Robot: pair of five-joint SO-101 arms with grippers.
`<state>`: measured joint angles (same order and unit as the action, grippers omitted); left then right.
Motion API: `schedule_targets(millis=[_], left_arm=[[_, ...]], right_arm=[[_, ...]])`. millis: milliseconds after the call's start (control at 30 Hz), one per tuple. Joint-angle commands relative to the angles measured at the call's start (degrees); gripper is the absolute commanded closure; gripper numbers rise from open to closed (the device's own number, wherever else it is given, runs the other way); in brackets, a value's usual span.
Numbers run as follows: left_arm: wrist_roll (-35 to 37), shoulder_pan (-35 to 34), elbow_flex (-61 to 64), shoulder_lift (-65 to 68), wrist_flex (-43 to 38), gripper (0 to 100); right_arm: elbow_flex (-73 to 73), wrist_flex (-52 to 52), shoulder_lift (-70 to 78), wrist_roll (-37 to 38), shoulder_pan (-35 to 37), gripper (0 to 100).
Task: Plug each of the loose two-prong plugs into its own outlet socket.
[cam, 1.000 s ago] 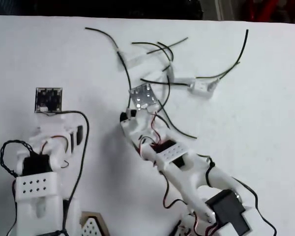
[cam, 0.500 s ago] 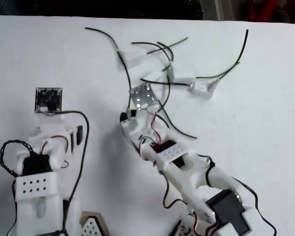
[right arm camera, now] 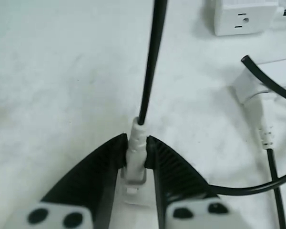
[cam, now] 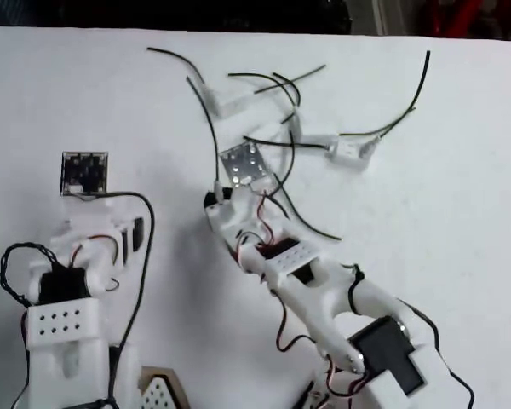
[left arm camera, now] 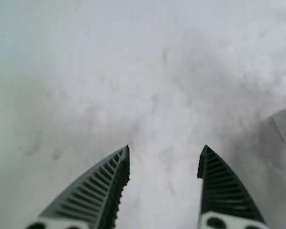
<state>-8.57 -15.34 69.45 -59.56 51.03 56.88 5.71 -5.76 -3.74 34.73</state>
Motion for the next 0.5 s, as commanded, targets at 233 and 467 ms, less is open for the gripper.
schedule_targets(millis=[233,467], left_arm=[[-0.18,-0.31,-0.35,-1.27,-0.79,76],[1.67,1.63,-2.99,-1.36,-4.4,76]], right_arm=[[1.49,-0.22,-1.54,0.44,-0.04,98.1],[7.12,-0.4,-15.34,0.44,1.01,98.1]])
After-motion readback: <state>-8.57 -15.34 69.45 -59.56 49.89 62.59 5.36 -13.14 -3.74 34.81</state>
